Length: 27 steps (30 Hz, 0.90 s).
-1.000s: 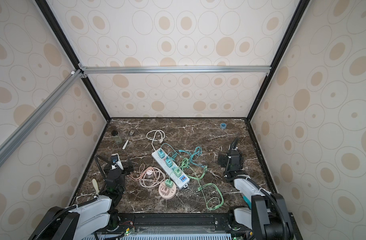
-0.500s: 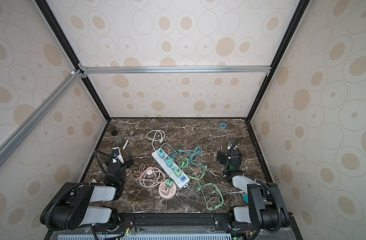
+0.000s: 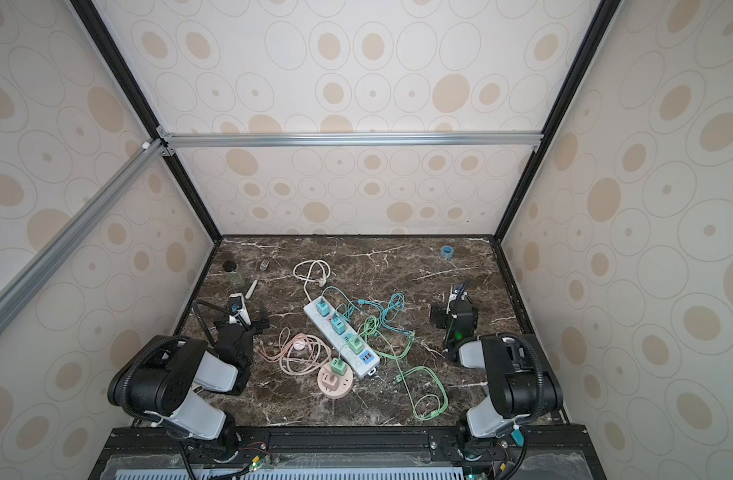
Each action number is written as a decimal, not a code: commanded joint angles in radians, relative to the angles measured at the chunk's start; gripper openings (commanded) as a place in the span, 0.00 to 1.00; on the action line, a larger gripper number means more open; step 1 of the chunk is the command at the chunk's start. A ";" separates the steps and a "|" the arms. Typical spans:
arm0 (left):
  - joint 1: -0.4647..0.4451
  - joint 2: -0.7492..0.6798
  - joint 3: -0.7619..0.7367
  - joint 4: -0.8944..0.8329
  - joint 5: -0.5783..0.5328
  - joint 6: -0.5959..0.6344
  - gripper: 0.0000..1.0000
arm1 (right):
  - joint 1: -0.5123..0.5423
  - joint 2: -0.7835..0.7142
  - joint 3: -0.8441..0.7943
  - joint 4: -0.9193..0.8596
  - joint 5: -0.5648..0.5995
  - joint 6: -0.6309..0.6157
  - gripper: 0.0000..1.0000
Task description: Insert the plug
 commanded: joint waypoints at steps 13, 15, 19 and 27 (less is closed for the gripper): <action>0.064 -0.008 0.051 -0.032 0.100 -0.031 0.99 | -0.005 -0.010 0.009 0.034 -0.012 -0.016 1.00; 0.065 -0.008 0.051 -0.032 0.100 -0.031 0.99 | -0.005 -0.011 0.008 0.031 -0.012 -0.018 1.00; 0.064 -0.010 0.050 -0.030 0.100 -0.029 0.99 | -0.005 -0.010 0.008 0.033 -0.012 -0.017 1.00; 0.064 -0.011 0.048 -0.026 0.099 -0.028 0.99 | -0.004 -0.010 0.009 0.031 -0.012 -0.017 1.00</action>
